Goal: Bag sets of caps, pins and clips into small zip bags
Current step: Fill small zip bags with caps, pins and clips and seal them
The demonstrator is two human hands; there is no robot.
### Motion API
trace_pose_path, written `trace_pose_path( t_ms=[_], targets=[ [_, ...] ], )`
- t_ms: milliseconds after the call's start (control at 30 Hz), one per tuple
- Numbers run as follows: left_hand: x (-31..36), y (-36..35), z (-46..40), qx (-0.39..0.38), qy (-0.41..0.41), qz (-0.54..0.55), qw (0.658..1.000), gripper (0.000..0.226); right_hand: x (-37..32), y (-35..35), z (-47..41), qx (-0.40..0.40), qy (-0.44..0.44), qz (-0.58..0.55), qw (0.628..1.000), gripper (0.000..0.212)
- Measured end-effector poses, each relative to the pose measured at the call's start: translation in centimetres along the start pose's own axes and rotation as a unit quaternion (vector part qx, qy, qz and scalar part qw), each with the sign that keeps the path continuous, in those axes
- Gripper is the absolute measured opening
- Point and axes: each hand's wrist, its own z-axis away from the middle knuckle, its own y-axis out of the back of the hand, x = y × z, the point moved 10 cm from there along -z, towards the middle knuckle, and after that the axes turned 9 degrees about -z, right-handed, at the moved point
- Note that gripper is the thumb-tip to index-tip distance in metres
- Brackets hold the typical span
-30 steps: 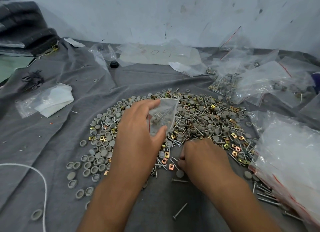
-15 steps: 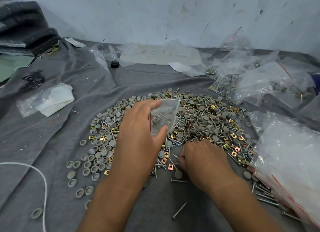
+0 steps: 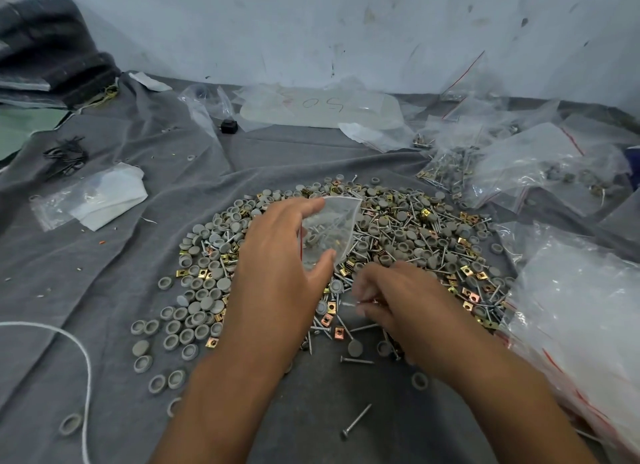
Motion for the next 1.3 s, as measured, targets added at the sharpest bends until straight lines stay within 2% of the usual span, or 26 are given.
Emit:
trace_pose_path(
  t_ms=[167,300,367,433,500,567,900,967,1100,1300],
  targets=[
    [0.0,0.1,0.1,0.008,0.001,0.006,1.0,0.054,-0.7,-0.8,-0.4,-0.026,0.03,0.057,0.998,0.024],
    [-0.1,0.0,0.0,0.005,-0.002,0.0,1.0,0.055,-0.1,-1.1,-0.5,-0.015,0.026,0.089,0.996,0.021],
    [-0.1,0.0,0.0,0.002,-0.002,-0.003,1.0,0.055,0.4,0.7,-0.5,0.054,0.018,0.042,0.997,0.019],
    [-0.2,-0.1,0.0,-0.002,-0.001,-0.006,1.0,0.056,0.3,3.9,0.2,0.18,0.052,-0.071,0.98,0.022],
    [-0.1,-0.3,0.0,-0.004,-0.004,-0.001,1.0,0.057,-0.6,7.1,1.6,0.294,0.113,-0.201,0.927,0.021],
    [0.2,-0.4,0.0,-0.011,-0.009,0.003,1.0,0.06,-1.9,8.3,2.3,0.333,0.16,-0.295,0.881,0.019],
    [0.3,-0.9,0.0,-0.027,-0.016,0.001,1.0,0.063,-3.2,7.5,1.0,0.329,0.167,-0.447,0.815,0.008],
    [0.3,-0.9,0.1,-0.028,-0.017,0.001,0.999,0.063,-3.5,7.3,0.9,0.317,0.171,-0.432,0.827,0.008],
    [0.5,-0.8,0.1,-0.017,-0.019,0.0,1.0,0.06,-4.1,5.9,-0.1,0.255,0.156,-0.375,0.878,0.011],
    [0.5,-0.8,0.1,-0.021,-0.017,0.005,1.0,0.062,-3.8,6.6,0.2,0.28,0.162,-0.364,0.874,0.006]
  ],
)
